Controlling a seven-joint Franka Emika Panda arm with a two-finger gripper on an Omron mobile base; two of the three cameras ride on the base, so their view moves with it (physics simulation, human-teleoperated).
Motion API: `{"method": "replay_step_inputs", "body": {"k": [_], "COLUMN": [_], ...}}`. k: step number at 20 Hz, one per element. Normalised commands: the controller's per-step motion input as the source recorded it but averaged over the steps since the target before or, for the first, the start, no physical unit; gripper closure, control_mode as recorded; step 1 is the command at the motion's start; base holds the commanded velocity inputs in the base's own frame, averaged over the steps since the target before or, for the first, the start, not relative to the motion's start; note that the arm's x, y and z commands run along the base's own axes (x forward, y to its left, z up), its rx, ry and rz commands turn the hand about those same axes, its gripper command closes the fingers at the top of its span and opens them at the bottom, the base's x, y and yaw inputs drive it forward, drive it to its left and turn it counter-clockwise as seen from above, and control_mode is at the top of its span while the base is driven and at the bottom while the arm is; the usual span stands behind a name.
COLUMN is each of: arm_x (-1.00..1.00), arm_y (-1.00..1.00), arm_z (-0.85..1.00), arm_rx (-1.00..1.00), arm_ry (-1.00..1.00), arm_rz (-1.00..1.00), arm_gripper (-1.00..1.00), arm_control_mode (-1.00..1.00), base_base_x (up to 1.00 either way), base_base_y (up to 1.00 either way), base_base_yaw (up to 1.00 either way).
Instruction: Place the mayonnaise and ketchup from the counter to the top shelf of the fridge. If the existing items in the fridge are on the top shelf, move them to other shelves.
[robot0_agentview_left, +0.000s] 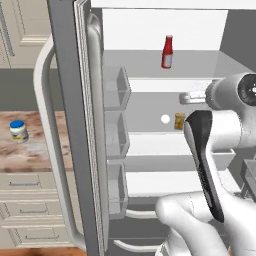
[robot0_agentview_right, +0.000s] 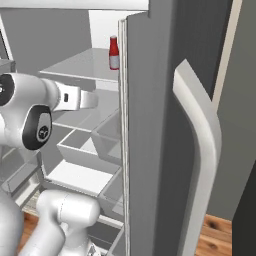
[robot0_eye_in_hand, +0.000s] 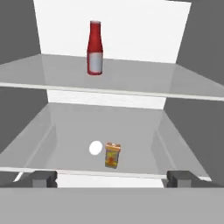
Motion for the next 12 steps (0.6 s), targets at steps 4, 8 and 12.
{"method": "replay_step_inputs", "body": {"k": [4, 8, 12], "arm_x": [-1.0, -0.62, 0.0], "arm_y": [0.0, 0.04, 0.0], "arm_z": [-0.51, -0.45, 0.0], "arm_rx": [0.0, -0.01, 0.0], "arm_ry": [0.61, 0.56, 0.04], "arm_rz": [0.08, 0.11, 0.0], "arm_gripper": [-1.0, -1.0, -1.0], "arm_control_mode": [-1.0, -1.0, -1.0], "base_base_x": [0.0, 0.0, 0.0], "base_base_y": [0.0, 0.0, 0.0], "base_base_yaw": [0.0, 0.0, 0.0]}}
